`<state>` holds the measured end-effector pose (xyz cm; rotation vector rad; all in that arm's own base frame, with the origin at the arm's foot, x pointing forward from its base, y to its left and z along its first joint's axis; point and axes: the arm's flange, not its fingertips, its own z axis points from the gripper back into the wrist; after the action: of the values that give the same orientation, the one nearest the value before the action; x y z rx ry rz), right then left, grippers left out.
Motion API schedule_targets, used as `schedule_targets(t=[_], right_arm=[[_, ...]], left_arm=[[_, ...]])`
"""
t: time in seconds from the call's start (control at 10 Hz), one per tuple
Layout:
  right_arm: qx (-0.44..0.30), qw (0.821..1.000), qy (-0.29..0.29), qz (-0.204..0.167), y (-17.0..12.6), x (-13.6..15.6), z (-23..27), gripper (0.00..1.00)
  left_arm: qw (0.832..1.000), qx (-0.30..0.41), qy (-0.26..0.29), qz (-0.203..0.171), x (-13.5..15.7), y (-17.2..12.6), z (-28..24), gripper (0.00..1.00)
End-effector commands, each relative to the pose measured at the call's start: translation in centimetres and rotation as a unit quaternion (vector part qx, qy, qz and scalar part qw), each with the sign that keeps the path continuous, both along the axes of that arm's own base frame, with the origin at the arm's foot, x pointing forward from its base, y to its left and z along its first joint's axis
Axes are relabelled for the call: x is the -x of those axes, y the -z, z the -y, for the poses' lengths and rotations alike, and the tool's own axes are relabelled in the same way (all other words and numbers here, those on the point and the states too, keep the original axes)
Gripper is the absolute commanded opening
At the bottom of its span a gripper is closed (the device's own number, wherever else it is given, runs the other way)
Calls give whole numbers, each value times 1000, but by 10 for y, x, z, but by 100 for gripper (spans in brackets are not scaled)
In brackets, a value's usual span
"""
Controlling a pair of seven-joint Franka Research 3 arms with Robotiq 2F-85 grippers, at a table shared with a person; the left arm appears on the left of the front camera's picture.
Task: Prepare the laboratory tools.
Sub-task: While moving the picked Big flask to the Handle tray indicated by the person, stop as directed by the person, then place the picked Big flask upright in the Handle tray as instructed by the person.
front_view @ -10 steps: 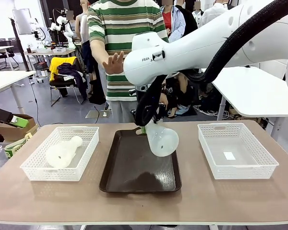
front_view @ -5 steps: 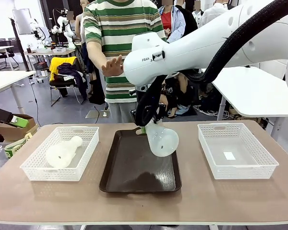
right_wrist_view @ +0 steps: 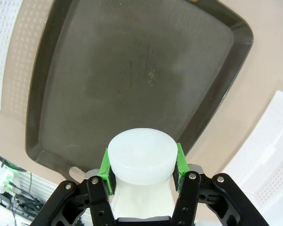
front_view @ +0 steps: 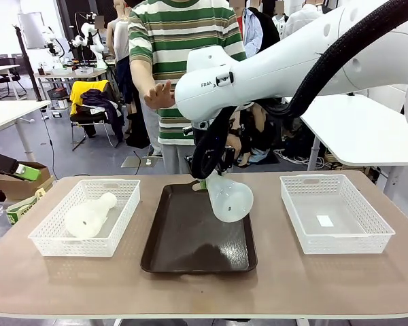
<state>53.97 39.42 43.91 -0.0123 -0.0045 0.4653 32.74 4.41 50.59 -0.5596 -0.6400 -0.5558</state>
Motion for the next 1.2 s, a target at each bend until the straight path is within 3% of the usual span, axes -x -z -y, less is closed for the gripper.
schedule_targets(t=[0.0,1.1], right_arm=[[-2,1000,1,1,0,1,1,0],[-2,1000,1,1,0,1,1,0]], left_arm=[[1000,9,9,6,-1,0,-3,100],[1000,9,9,6,-1,0,-3,100]])
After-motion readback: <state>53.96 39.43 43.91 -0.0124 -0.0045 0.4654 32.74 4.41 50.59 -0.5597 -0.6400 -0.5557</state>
